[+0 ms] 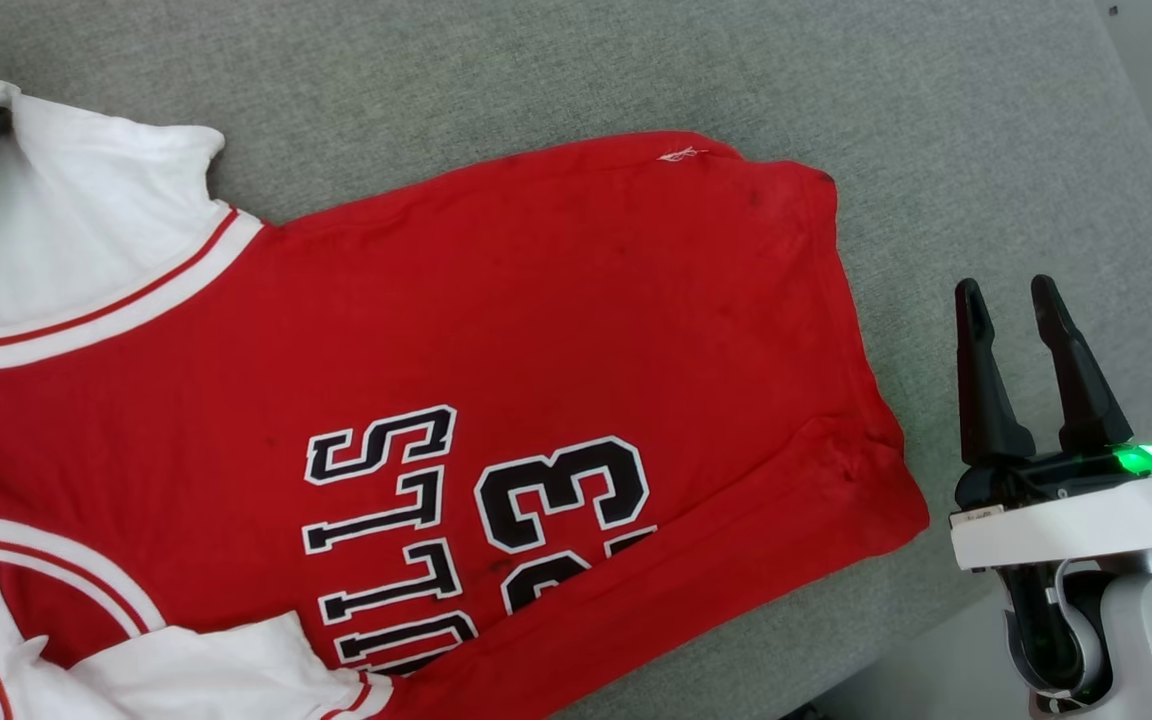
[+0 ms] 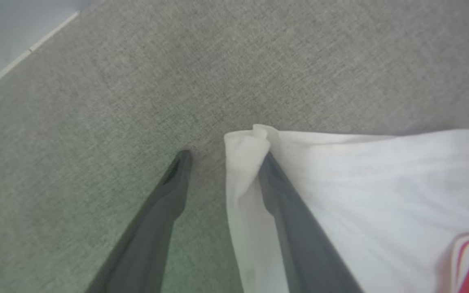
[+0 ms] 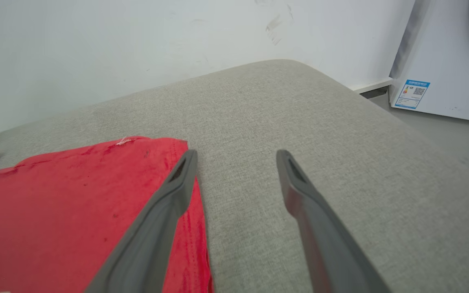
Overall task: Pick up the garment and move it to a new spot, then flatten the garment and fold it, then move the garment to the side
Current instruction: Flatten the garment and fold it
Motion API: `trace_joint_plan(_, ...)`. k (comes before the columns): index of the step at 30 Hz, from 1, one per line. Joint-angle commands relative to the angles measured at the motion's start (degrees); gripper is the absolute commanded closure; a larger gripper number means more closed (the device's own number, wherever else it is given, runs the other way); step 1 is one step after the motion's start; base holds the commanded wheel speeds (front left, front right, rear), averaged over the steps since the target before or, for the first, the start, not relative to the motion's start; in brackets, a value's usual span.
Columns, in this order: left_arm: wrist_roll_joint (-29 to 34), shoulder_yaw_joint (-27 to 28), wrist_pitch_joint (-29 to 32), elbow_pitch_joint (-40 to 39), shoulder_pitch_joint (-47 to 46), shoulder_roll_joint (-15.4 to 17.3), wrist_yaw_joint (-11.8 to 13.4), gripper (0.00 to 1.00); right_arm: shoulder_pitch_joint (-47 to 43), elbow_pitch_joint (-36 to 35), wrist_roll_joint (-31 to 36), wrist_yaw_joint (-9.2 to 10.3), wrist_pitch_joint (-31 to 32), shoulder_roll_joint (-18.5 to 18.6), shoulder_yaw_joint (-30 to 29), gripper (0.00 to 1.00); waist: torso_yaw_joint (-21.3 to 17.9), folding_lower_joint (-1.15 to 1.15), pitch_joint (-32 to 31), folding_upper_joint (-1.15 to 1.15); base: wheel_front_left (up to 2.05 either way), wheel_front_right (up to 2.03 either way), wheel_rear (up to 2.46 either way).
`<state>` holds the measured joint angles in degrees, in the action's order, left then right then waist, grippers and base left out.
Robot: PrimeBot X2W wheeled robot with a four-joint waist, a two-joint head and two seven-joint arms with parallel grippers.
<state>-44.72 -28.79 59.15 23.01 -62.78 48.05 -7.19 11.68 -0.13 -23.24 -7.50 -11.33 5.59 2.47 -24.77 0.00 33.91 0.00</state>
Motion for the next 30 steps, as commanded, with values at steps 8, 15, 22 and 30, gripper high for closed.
trace_joint_plan(8,-2.4,-2.6,-10.5,1.0,1.9,-2.5,-0.2,1.0,1.4,0.3,1.1,0.02,2.6,2.2,-0.5,0.0,3.4,0.0,-3.1,0.0,0.0,0.0,0.0)
trace_joint_plan(15,-5.5,-5.6,-22.0,-4.2,3.8,-2.5,-0.3,1.0,1.9,-1.2,2.1,0.02,13.5,8.2,-0.3,0.0,8.5,0.0,-8.3,0.0,0.0,0.0,0.0)
trace_joint_plan(22,-7.7,-9.1,-30.2,-13.0,7.8,-0.4,-0.3,1.0,6.4,-3.5,-0.5,0.02,33.2,18.0,2.6,0.0,14.3,0.0,-11.6,0.0,0.0,0.0,0.0)
trace_joint_plan(30,-7.0,-10.2,-35.8,-25.4,13.3,0.7,0.8,1.0,18.1,-0.1,-5.3,0.03,53.7,27.2,8.3,0.0,20.1,0.0,-10.7,0.0,0.0,0.0,0.0)
